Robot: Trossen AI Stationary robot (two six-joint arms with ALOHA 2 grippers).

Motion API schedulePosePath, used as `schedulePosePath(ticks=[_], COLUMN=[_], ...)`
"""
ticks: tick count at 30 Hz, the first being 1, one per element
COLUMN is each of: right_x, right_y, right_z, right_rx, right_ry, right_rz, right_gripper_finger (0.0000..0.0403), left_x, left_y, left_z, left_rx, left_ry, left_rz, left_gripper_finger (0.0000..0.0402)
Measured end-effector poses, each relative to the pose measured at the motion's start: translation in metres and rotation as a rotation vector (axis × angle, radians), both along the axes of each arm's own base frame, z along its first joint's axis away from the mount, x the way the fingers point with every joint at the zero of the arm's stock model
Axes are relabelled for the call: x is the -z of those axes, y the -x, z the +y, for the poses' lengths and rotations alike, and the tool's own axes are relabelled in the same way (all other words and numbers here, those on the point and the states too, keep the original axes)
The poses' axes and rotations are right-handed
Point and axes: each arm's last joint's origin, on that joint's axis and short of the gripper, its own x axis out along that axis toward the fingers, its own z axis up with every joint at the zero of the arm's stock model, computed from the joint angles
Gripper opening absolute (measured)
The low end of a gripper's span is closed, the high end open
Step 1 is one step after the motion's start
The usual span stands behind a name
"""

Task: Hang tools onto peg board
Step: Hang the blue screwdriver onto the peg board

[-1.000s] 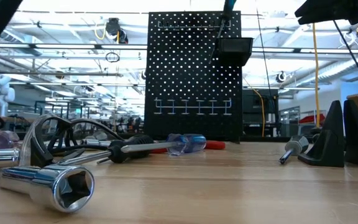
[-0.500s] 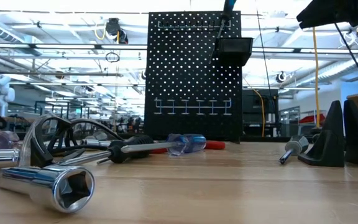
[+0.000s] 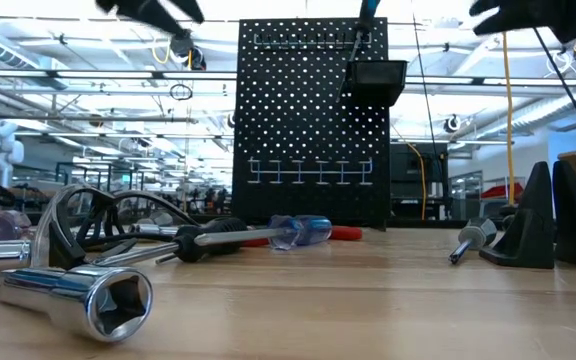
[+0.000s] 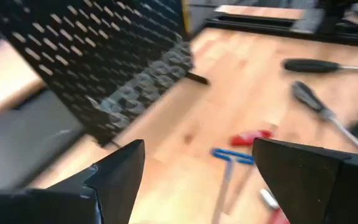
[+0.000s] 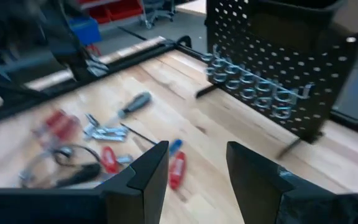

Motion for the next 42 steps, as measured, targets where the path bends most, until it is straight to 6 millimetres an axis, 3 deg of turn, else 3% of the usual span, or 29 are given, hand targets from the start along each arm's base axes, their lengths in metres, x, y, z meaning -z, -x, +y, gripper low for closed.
schedulePosePath(ticks=[4, 8, 14, 19, 24, 27, 33, 36, 42], right_x=[-0.006, -0.005, 0.0, -0.003, -0.002, 0.005, 0.033, 0.041, 0.05], right_y=[-0.018, -0.04, -0.07, -0.088, -0.091, -0.089, -0.077, -0.08, -0.109], right_z=[0.008, 0.016, 0.011, -0.001, -0.01, -0.016, -0.028, -0.033, -0.051], right_rx=[-0.028, -0.025, -0.031, -0.162, -0.2, -0.143, 0.065, 0.141, 0.134], right_ry=[0.012, 0.04, 0.004, -0.015, 0.051, -0.022, -0.197, -0.234, -0.242], right_rz=[-0.055, -0.083, -0.094, -0.074, -0.01, 0.028, 0.169, 0.188, 0.167], right_gripper_finger=[0.0155, 0.0155, 0.0155, 0.0155, 0.0155, 0.0155, 0.0155, 0.0155, 0.0155], left_x=[0.026, 0.032, -0.004, -0.021, -0.001, 0.019, 0.035, 0.032, 0.007], left_y=[0.017, 0.034, 0.054, 0.063, 0.055, 0.045, 0.03, 0.019, 0.009], left_z=[0.0, 0.011, 0.041, 0.056, 0.051, 0.048, 0.044, 0.059, 0.118], left_rx=[0.045, 0.136, 0.437, 0.526, 0.555, 0.54, 0.63, 0.553, 0.477], left_ry=[0.067, 0.057, 0.115, 0.165, 0.163, 0.128, 0.044, 0.024, 0.101], left_rz=[-0.105, -0.199, -0.502, -0.681, -0.598, -0.554, -0.564, -0.586, -0.581], left_gripper_finger=[0.0306, 0.0306, 0.0305, 0.0305, 0.0305, 0.0305, 0.0305, 0.0305, 0.0305])
